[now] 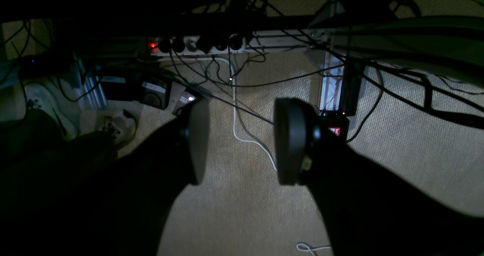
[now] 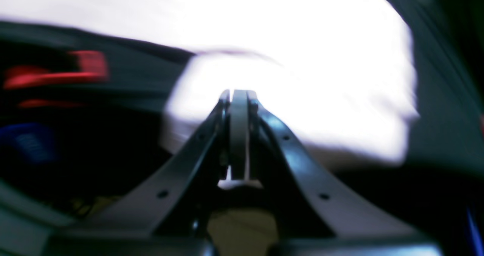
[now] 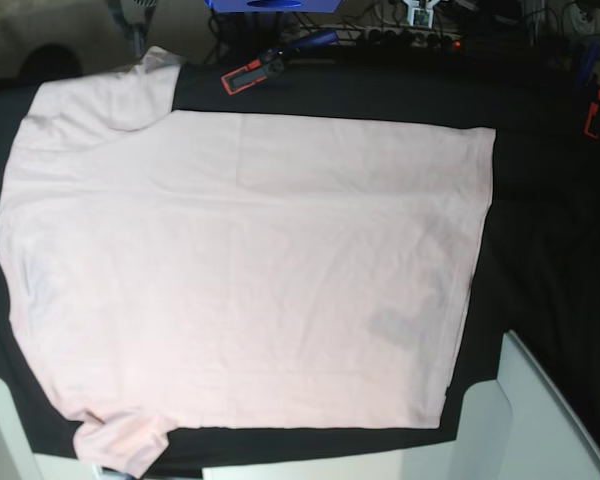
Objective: Fold the T-shirt properly
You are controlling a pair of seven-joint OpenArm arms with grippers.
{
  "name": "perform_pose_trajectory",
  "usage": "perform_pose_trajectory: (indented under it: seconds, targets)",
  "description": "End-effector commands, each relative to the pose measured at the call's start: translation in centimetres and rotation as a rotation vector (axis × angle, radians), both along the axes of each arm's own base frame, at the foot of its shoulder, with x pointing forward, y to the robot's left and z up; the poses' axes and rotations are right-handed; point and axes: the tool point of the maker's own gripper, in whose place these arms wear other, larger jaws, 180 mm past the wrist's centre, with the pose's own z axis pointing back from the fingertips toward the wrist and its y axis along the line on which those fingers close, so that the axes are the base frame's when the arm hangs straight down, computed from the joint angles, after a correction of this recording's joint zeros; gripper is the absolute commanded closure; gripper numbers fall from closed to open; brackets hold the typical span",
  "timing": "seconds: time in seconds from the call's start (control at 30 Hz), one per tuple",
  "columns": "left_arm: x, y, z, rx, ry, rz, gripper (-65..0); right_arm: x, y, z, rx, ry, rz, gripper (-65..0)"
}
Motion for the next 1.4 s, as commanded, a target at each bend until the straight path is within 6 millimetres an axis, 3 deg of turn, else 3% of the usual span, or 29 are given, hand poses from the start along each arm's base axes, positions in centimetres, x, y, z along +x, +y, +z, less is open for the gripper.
perform_pose_trajectory:
  seconds: [0.0,0.13,0.2,0.37,0.5,0.63,0.9,1.07,1.2,1.27,1.37]
  targets:
    - [-0.7,0.4,0.1,0.006,0.005,-0.003,-26.4,0.2,0.6,0.5,-0.005,-0.014,0.028,0.0]
    - [-0.7,0.4,0.1,0.006,0.005,-0.003,-26.4,2.2,1.6,-0.8,-0.057,0.108,0.022,0.0]
    - [-0.8,0.4,0.2,0.006,0.007,-0.003,-26.4,3.7,1.6,-0.7,-0.06,0.13,-0.005,0.0]
    - [-0.9,0.3,0.5,0.007,-0.011,-0.01,-26.4,6.0,4.4,-0.1,0.012,0.184,0.08,0.0]
    - [-0.6,0.4,0.8,0.01,-0.031,-0.016,-26.4,7.4,5.1,0.0,0.024,0.236,0.083,0.0]
    - [-0.7,0.3,0.8,0.008,-0.031,-0.015,-26.4,7.4,5.8,0.0,0.027,0.245,0.102,0.0]
    - [-0.5,0.3,0.8,0.008,-0.034,-0.015,-26.4,6.3,5.5,-0.2,0.022,0.267,0.093,0.0]
    - [-0.3,0.4,0.8,0.01,-0.037,-0.016,-26.4,4.2,5.2,-0.5,0.018,0.303,0.087,0.0]
    - [-0.3,0.4,0.8,0.01,-0.035,-0.015,-26.4,2.3,3.6,0.7,-0.06,0.23,0.007,0.0]
    - [-0.3,0.4,0.8,0.01,-0.035,-0.015,-26.4,1.3,2.8,0.4,-0.106,0.245,-0.028,0.0]
    - [-0.3,0.4,0.8,0.01,-0.035,-0.015,-26.4,-1.4,2.5,-2.0,-0.135,0.332,-0.037,0.0]
